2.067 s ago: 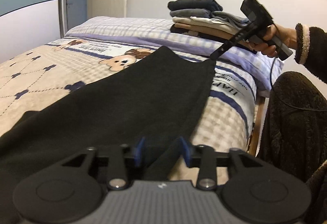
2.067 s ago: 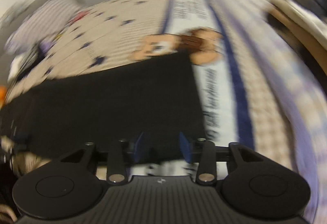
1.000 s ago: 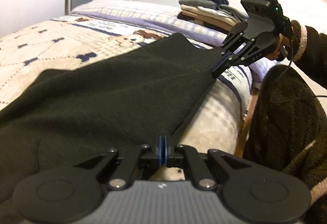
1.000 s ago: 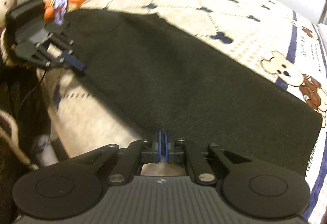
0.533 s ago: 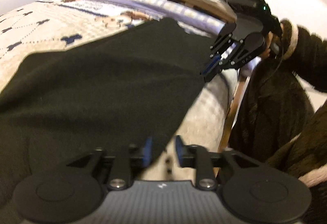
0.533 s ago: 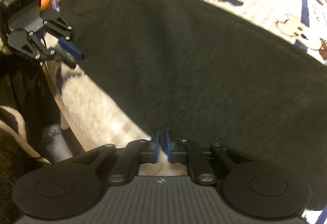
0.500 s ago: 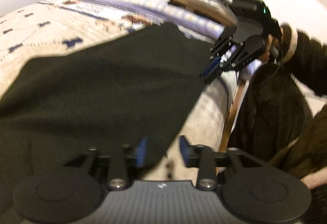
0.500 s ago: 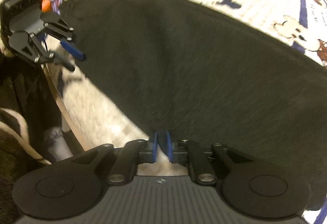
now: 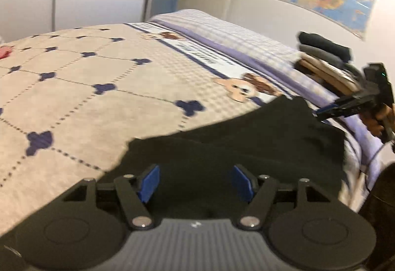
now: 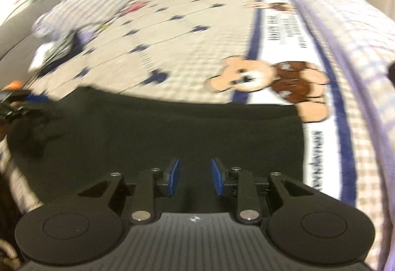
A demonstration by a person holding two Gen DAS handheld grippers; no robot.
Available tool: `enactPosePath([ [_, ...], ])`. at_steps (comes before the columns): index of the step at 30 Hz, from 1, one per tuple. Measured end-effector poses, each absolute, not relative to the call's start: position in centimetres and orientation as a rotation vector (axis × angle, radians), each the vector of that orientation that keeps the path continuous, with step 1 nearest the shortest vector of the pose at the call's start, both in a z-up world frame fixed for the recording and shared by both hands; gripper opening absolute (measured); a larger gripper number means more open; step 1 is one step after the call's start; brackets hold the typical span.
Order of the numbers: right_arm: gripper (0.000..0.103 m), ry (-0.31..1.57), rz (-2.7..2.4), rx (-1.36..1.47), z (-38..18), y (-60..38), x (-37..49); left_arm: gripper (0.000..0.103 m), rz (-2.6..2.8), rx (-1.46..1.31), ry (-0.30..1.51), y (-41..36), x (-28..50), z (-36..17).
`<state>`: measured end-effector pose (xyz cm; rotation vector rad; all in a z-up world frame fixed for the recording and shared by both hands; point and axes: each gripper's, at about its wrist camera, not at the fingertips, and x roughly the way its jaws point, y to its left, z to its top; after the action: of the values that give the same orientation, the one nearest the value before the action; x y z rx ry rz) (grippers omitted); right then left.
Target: Fold clothes
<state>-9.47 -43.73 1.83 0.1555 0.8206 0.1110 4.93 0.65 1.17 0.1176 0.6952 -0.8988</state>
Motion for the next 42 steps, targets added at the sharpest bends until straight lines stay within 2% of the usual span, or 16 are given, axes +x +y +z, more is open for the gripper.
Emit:
enactPosePath([
  [9, 0.036, 0.671, -0.129, 0.316, -0.1, -48.7, -7.2, 0.068, -0.826, 0.110, 0.721, -0.9, 9.5, -0.4],
  [14, 0.036, 0.664, -0.182, 0.309, -1.2, -50.2, -6.0, 0.069, -0.806, 0.122, 0.796, -1.9, 11.5, -2.1],
  [21, 0.038, 0.664, -0.202, 0.313, -2.4, -51.6, -5.0, 0.076, -0.786, 0.072, 0.847, -1.3, 13.0, -4.1],
  [22, 0.038, 0.667, -0.201, 0.314, -2.6, -51.7, -4.9, 0.074, -0.787, 0.074, 0.847, -1.4, 13.0, -4.4],
  [24, 0.038, 0.671, -0.197, 0.318, -2.9, -52.0, -4.7, 0.062, -0.796, 0.057, 0.841, -1.4, 13.1, -4.7],
  [25, 0.038, 0.674, -0.193, 0.325, -3.1, -52.1, -4.6, 0.051, -0.804, 0.030, 0.846, -1.2, 13.3, -4.7],
  [28, 0.038, 0.680, -0.181, 0.336, -3.5, -52.3, -4.3, 0.041, -0.797, -0.030, 0.846, -0.6, 13.4, -4.8],
  [34, 0.037, 0.681, -0.166, 0.303, -3.5, -51.5, -3.6, 0.035, -0.765, -0.151, 0.865, 0.2, 13.9, -5.3],
  [36, 0.027, 0.682, -0.181, 0.290, -3.6, -51.3, -3.4, 0.033, -0.754, -0.177, 0.870, 0.3, 13.9, -5.3],
  [42, 0.018, 0.616, -0.226, 0.301, -2.8, -51.0, -3.6, 0.024, -0.734, -0.253, 0.866, 1.0, 13.9, -4.9],
])
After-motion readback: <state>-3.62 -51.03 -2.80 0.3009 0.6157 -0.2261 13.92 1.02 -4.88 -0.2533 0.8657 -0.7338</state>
